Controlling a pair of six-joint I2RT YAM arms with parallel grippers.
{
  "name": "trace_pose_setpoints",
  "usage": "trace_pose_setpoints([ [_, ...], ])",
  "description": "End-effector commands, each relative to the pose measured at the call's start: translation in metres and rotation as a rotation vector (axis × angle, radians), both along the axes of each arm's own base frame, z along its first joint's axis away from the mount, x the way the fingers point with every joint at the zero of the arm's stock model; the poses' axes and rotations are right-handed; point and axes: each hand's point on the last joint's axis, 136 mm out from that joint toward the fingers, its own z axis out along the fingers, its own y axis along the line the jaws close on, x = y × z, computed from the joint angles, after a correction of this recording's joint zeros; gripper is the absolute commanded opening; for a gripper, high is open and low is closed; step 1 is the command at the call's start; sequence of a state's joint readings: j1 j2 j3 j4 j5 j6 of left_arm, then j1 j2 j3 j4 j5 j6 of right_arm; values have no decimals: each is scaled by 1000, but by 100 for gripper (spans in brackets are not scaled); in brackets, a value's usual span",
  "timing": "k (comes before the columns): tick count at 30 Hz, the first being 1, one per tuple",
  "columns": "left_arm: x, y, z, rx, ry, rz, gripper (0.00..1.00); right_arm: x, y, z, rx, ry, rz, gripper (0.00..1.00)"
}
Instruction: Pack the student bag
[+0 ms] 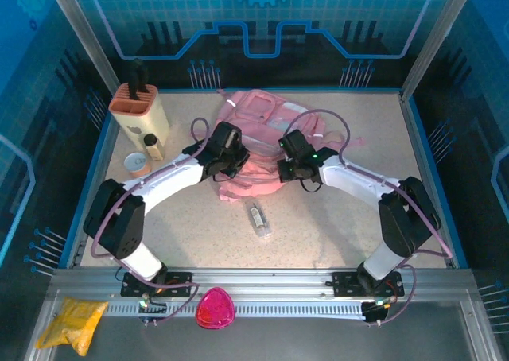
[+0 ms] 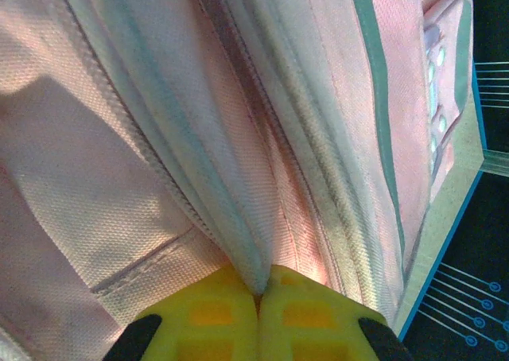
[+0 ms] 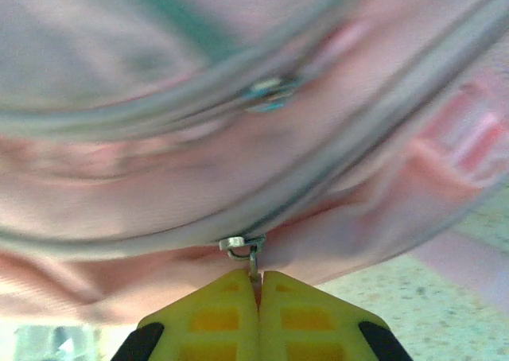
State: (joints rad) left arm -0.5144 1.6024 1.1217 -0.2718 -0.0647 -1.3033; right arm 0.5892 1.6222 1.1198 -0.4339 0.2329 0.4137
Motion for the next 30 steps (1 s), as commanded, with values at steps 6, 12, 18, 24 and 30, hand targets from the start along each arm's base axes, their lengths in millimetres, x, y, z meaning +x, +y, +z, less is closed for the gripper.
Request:
trace_pose_setpoints([
  [6, 3, 59, 10, 81, -40, 76, 0, 24, -66, -1, -119, -38, -187, 0],
  [12, 6, 83, 13, 82, -41, 100, 0, 48, -78, 7, -112, -70, -239, 0],
  [18, 15, 101, 13, 88, -29, 102, 0, 64, -81, 1, -49, -44, -268, 0],
  [24, 21, 92, 13, 96, -27, 25, 0, 49, -48, 13, 78, -17, -167, 27],
  [30, 9, 89, 19, 140, -47, -35, 26, 33, -18, 35, 322, 59, -110, 46],
])
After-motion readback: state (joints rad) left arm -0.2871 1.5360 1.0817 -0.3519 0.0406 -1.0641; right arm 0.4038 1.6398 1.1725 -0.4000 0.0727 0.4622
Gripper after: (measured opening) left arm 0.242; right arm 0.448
